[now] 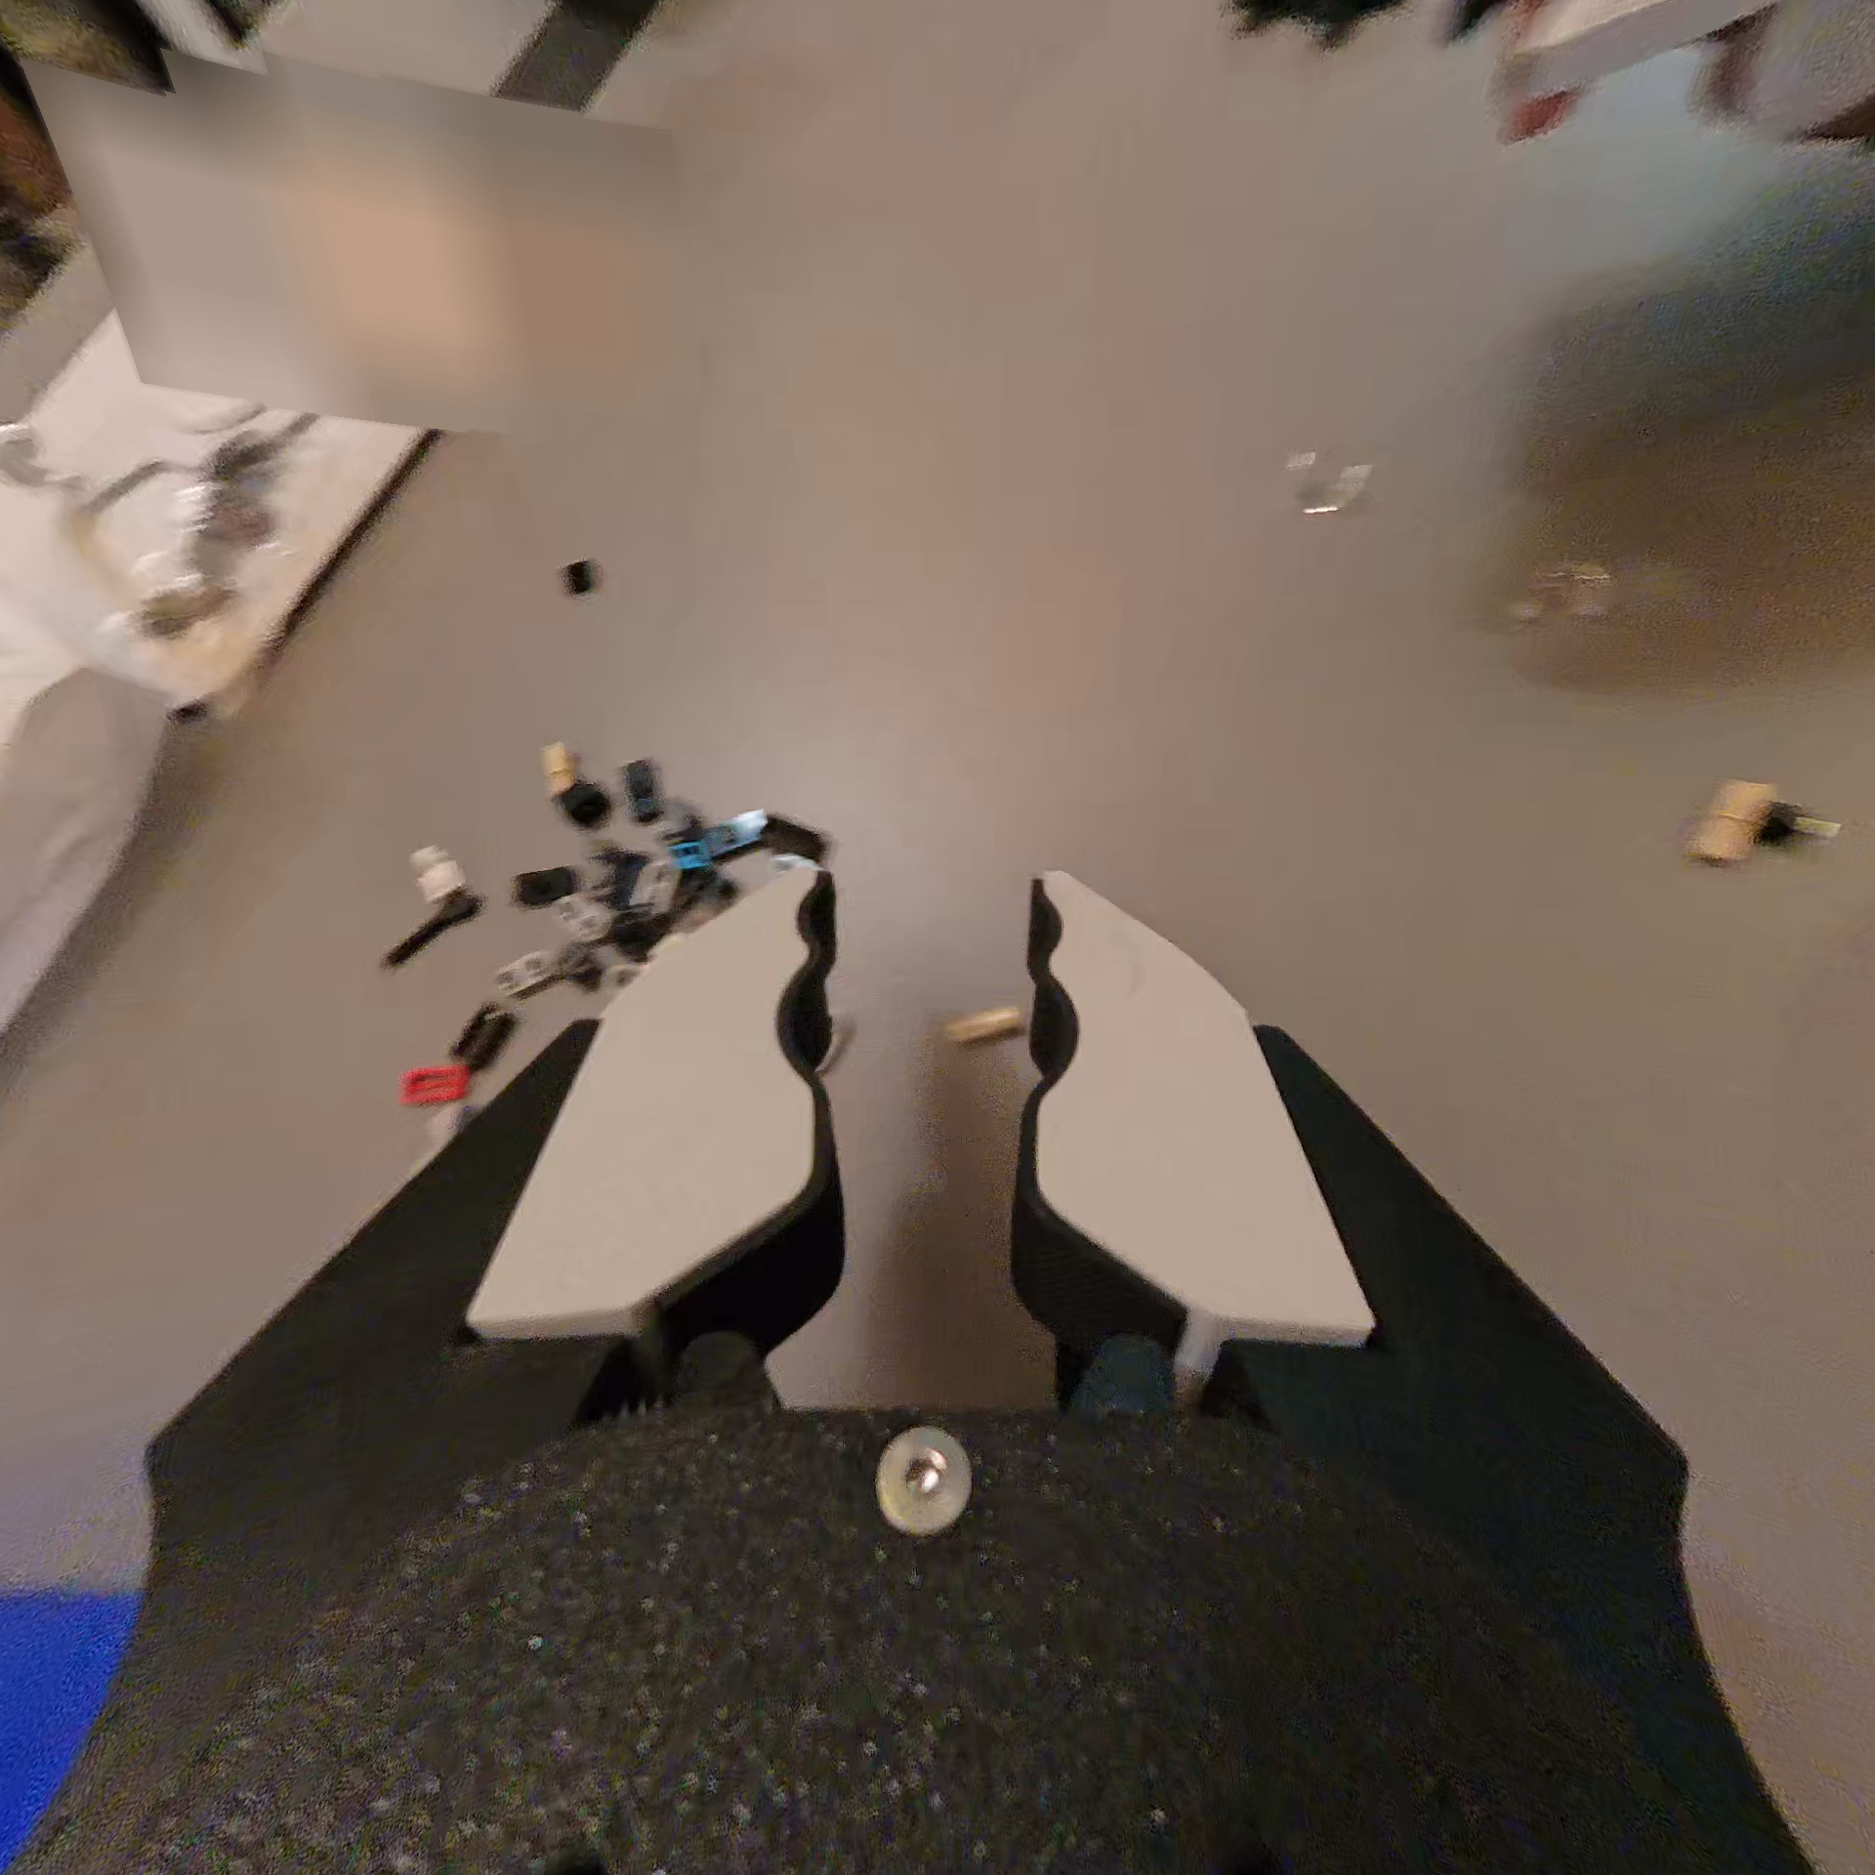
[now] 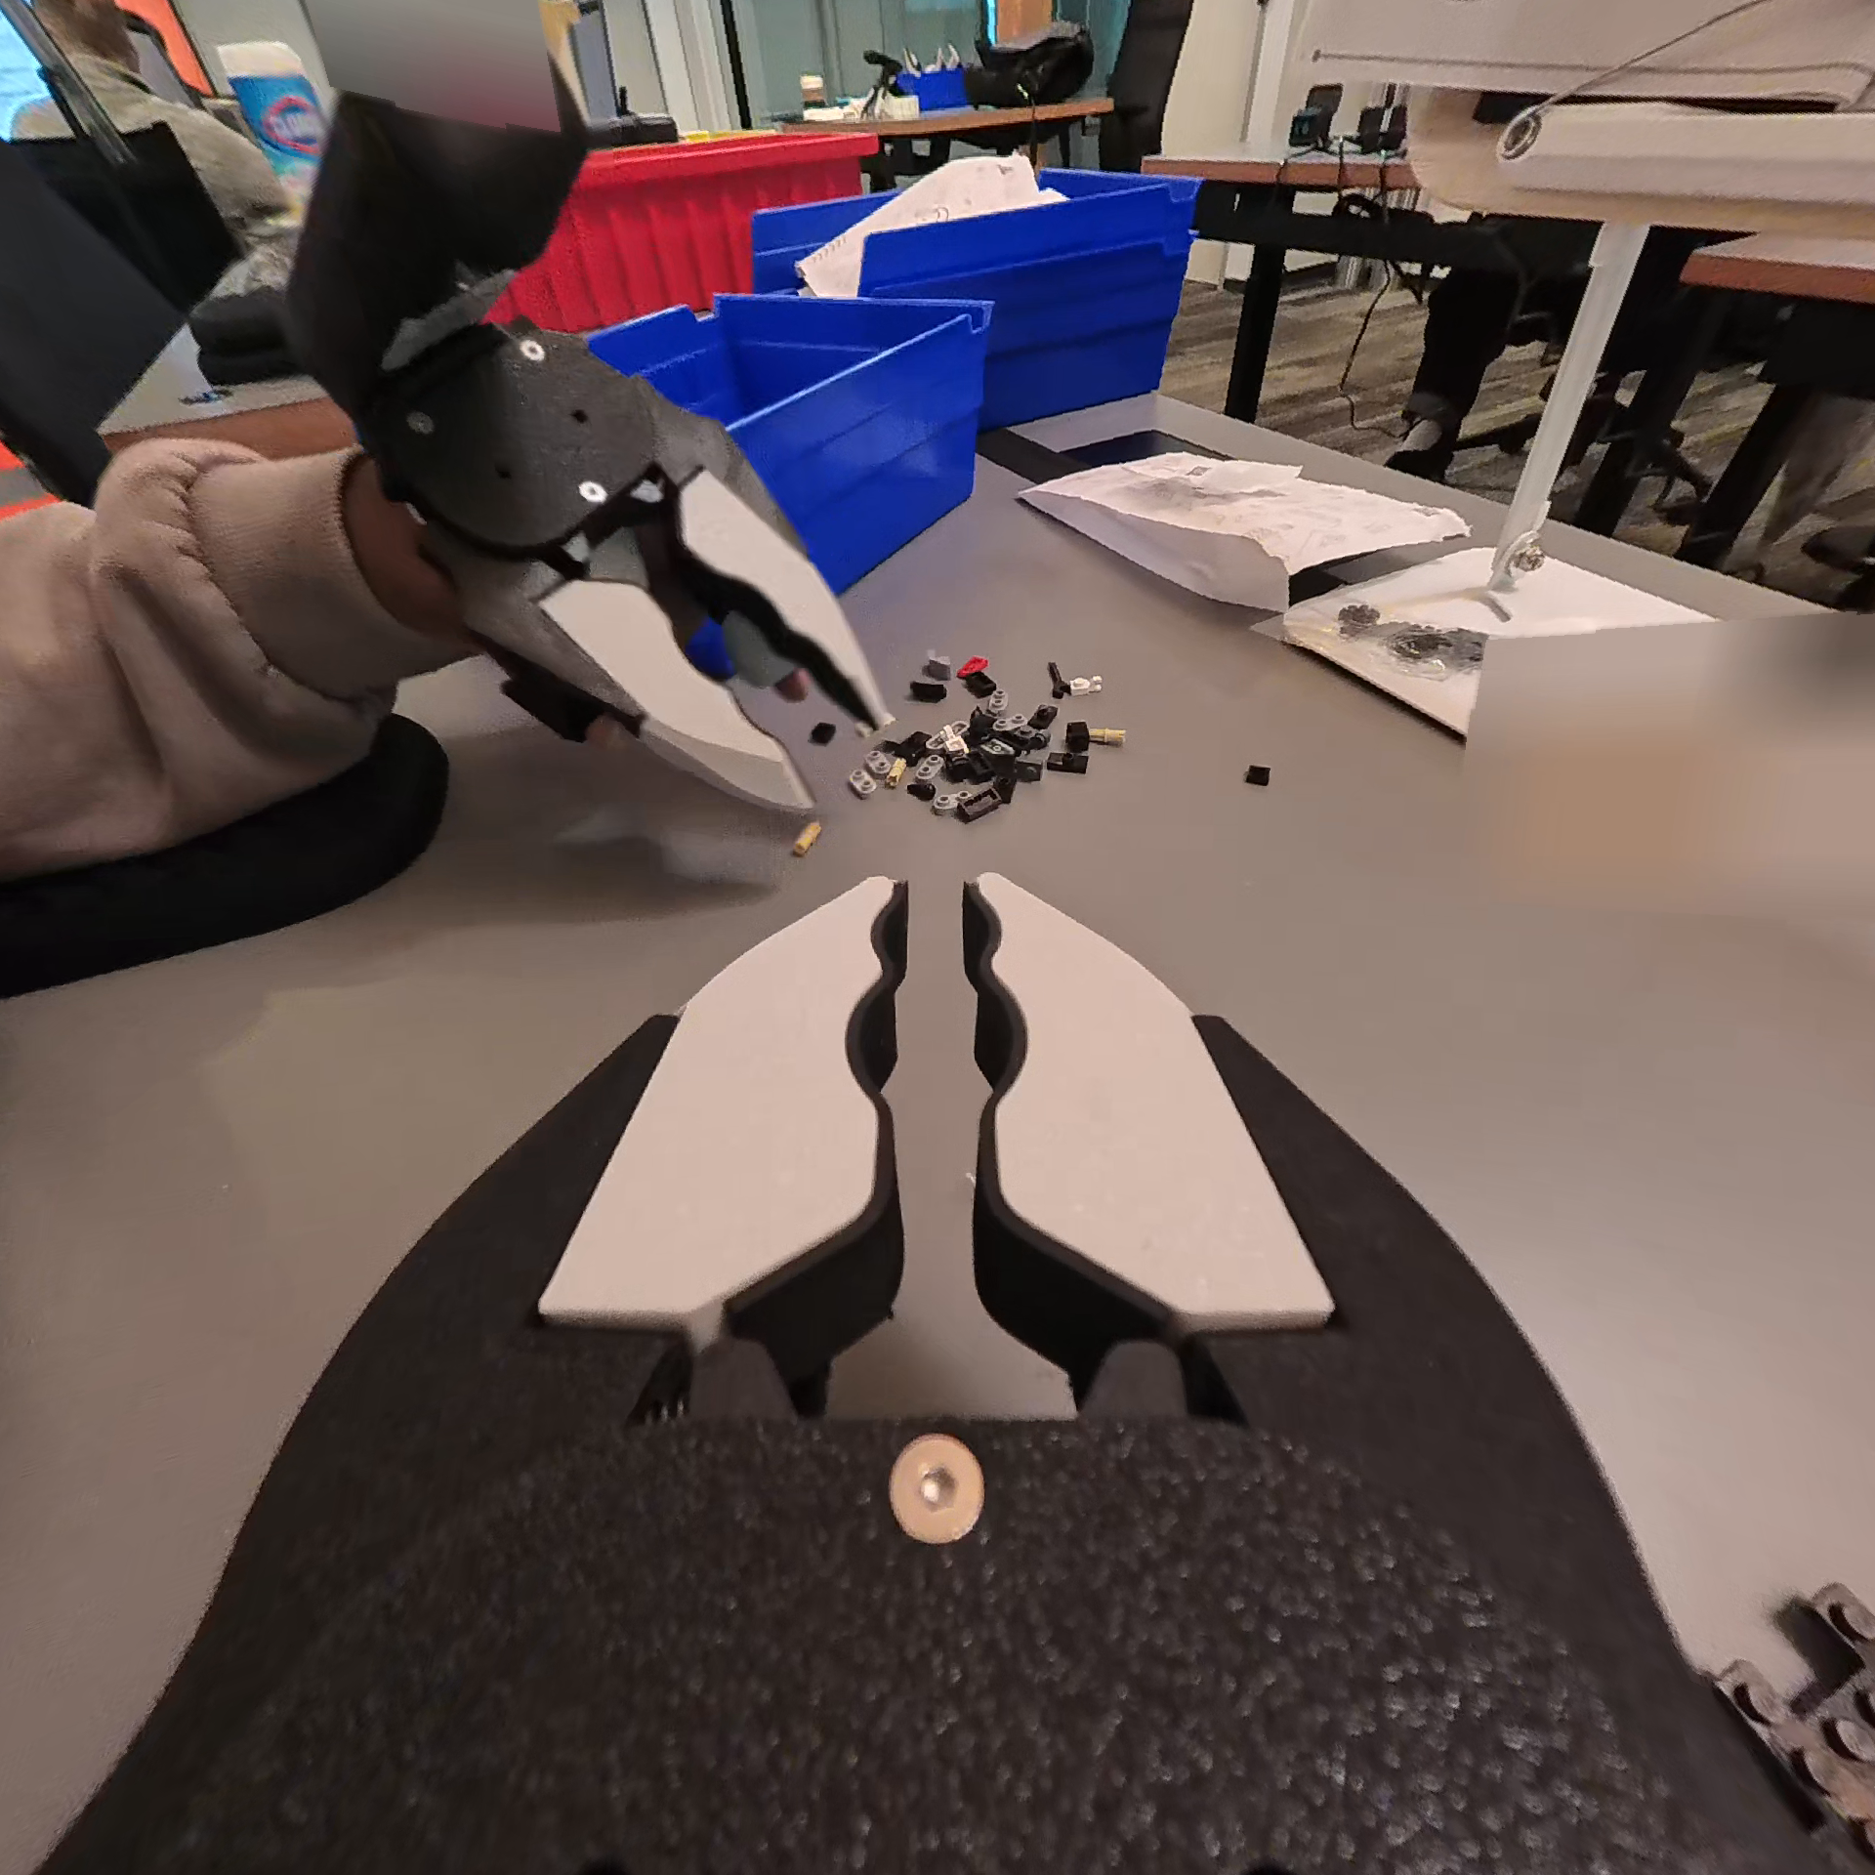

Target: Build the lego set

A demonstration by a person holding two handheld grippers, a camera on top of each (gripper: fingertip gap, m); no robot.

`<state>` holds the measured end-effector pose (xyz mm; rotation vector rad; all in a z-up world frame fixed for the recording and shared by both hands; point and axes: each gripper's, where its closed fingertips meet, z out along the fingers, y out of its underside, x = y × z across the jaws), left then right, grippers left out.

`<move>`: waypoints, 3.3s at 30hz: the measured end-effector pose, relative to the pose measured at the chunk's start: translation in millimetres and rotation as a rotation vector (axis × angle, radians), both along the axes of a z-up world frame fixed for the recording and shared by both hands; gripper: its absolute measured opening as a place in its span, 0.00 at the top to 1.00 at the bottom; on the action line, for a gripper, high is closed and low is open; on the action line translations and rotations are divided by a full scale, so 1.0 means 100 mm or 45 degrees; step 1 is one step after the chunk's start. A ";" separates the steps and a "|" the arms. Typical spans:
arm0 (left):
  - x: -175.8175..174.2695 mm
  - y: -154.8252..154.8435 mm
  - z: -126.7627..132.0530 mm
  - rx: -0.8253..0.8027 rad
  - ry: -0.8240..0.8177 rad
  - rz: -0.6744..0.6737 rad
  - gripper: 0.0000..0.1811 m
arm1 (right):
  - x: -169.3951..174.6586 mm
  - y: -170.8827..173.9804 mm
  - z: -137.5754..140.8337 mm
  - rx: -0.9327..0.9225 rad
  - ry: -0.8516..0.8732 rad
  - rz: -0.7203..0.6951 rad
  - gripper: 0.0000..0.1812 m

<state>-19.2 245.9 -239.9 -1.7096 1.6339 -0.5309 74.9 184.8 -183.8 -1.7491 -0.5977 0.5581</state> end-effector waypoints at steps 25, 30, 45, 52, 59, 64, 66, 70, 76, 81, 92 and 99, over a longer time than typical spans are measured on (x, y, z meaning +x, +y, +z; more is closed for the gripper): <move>0.30 -1.09 -0.24 -0.174 0.105 -0.411 1.00 | 0.88 0.15 0.13 0.136 -0.087 -0.484 0.95; 0.16 -0.66 -0.12 -0.132 0.030 -0.192 1.00 | 1.21 0.16 0.20 0.164 -0.055 -0.653 0.95; 0.65 -1.41 -0.34 -0.300 0.116 -0.405 0.96 | 1.52 0.14 0.26 0.200 -0.049 -0.816 0.95; 0.52 -1.07 -0.25 -0.150 0.132 -0.286 0.98 | 1.60 0.13 0.27 0.201 -0.024 -0.850 0.94; -0.27 0.24 -0.22 -0.091 0.182 0.298 0.98 | 1.62 0.13 0.30 0.207 -0.005 -0.849 0.94; -0.27 0.28 -0.23 -0.118 0.161 0.312 0.76 | 1.61 0.12 0.30 0.212 -0.008 -0.841 0.94; -0.23 0.25 -0.15 -0.077 0.118 0.288 0.75 | 1.61 0.12 0.31 0.211 -0.002 -0.837 0.94; 0.16 -0.34 0.10 -0.139 -0.059 -0.023 0.85 | 1.60 0.13 0.30 0.210 -0.002 -0.829 0.94; 0.82 -1.72 0.02 -0.313 -0.092 -0.522 0.87 | 1.59 0.13 0.31 0.214 -0.006 -0.829 0.94; 1.10 -2.12 -0.23 -0.294 0.001 -0.602 0.89 | 1.62 0.12 0.32 0.217 -0.008 -0.836 0.94; 1.19 -2.14 -0.36 -0.232 0.150 -0.602 0.96 | 1.61 0.11 0.33 0.215 0.012 -0.821 0.94; 1.15 -2.10 -0.33 -0.253 0.118 -0.589 1.00 | 1.61 0.11 0.33 0.216 0.009 -0.822 0.94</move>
